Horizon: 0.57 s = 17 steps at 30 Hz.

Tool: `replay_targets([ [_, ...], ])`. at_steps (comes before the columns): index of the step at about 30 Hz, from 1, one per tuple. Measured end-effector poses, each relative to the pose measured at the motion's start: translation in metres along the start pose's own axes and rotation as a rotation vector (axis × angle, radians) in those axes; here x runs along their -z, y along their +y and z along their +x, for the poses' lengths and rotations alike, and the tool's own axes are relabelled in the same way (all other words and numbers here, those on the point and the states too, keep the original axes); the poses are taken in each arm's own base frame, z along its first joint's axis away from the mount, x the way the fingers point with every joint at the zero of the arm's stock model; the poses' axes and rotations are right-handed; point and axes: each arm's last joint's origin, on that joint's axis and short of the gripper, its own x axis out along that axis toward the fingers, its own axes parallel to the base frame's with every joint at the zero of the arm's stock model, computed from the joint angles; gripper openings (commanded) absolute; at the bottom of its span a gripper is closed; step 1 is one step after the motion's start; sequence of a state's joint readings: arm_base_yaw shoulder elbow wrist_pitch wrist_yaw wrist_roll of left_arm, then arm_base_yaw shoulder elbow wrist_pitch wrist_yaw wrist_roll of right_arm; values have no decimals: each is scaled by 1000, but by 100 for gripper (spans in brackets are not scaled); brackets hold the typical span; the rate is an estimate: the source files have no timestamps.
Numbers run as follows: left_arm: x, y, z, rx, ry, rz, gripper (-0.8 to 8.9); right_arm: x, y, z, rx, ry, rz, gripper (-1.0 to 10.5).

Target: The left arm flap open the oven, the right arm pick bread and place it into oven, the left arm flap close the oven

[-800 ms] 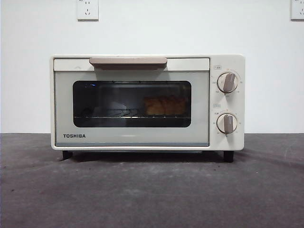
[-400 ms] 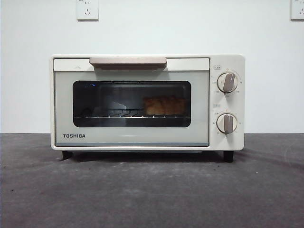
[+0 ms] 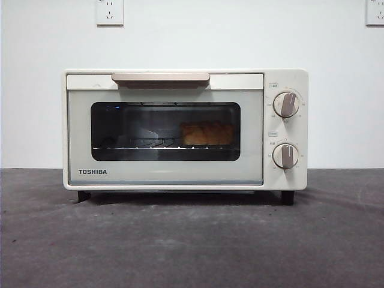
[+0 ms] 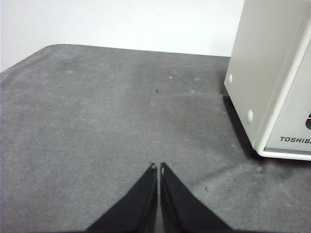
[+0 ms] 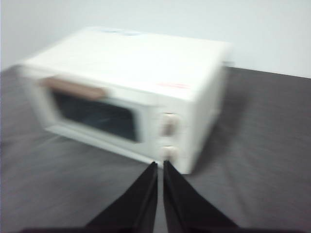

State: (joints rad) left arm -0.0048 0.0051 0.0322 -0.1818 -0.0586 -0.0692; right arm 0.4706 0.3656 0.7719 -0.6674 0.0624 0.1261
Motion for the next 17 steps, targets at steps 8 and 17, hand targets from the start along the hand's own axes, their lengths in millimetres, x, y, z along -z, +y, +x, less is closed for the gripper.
replay_targets([
  [8,0,0,0,0,0,0,20,80,-39,39,307,-154,53,17],
  [17,0,0,0,0,0,0,20,149,-61,64,431,-161,55,16],
])
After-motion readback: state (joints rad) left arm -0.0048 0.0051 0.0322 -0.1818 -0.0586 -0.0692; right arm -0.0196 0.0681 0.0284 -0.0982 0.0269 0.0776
